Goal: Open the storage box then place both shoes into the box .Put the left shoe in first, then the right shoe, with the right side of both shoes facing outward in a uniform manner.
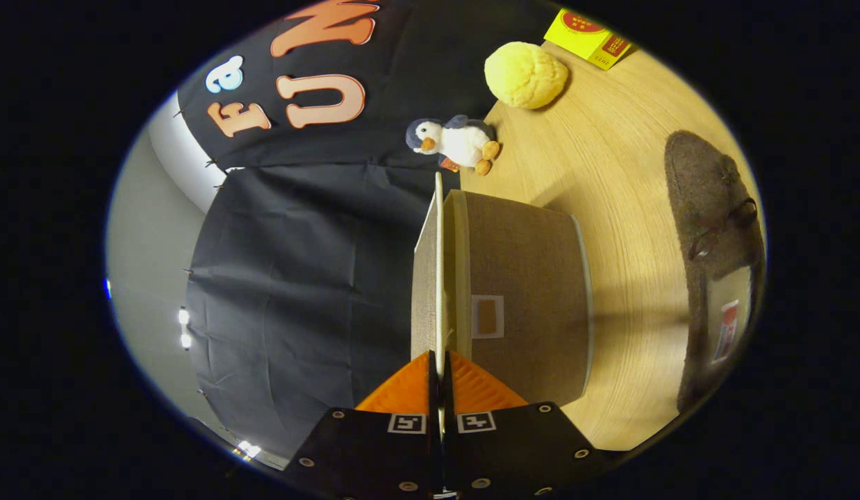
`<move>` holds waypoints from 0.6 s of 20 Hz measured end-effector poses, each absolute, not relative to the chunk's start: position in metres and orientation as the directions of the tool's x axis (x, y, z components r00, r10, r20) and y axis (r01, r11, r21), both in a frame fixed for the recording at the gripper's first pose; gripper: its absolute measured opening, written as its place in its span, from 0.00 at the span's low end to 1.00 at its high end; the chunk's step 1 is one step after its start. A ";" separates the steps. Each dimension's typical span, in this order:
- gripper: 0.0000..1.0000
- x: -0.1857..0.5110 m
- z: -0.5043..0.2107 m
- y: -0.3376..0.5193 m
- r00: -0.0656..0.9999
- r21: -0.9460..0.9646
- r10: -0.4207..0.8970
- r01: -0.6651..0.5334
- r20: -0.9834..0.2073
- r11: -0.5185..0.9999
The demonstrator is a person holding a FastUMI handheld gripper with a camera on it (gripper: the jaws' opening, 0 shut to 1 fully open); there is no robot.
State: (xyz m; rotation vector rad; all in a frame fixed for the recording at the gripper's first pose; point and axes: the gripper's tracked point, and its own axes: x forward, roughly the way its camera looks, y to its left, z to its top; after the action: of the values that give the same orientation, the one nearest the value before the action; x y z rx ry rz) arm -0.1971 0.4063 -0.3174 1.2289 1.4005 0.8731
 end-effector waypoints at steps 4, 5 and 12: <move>0.01 -0.185 -0.252 0.411 0.062 0.973 0.988 0.195 -0.139 0.124; 0.01 -0.181 -0.237 0.418 0.067 0.979 0.989 0.166 -0.132 0.119; 0.05 -0.174 -0.161 0.497 0.014 0.993 0.993 0.009 -0.115 0.115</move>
State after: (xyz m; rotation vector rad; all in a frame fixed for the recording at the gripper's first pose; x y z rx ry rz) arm -0.1736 0.4974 -0.1614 1.1363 1.2569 1.1096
